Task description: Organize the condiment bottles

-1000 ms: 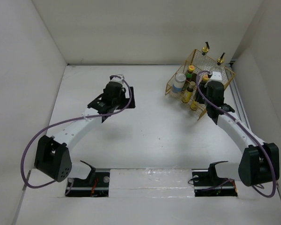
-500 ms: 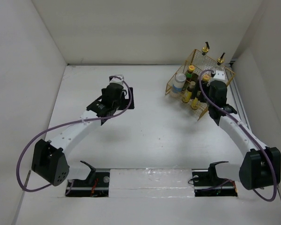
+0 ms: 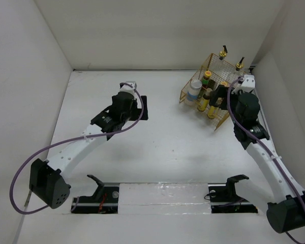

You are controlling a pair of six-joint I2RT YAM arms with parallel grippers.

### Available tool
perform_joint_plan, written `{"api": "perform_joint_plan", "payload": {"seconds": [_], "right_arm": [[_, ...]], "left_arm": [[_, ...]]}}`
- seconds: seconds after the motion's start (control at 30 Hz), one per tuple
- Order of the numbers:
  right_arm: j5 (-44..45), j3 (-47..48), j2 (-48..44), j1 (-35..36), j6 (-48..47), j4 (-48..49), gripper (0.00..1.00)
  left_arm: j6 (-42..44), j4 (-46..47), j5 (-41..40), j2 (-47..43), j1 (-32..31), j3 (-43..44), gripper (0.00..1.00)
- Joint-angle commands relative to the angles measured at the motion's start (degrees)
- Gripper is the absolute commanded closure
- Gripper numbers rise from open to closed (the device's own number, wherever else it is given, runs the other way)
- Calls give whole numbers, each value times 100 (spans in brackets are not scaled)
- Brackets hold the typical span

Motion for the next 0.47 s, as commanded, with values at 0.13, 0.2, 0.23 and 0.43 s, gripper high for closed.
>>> {"api": "perform_joint_plan", "payload": {"seconds": [0.13,0.2,0.23,0.43], "right_arm": [[-821,81,-508,1046,-297,138,1],[-1032,-8,-569,1320,-508,296,1],[-1286,-86,-569,1591,-579,349,1],[-1140,-87,-271,2472,-843,296,1]], "left_arm": [[-75,521,313,-791,60,-14,0],[-75,591,462,-966,191,-127,0],[-75,661,594,-1020,191,-128,0],[-22,855,735,-1310,270,-260,0]]}}
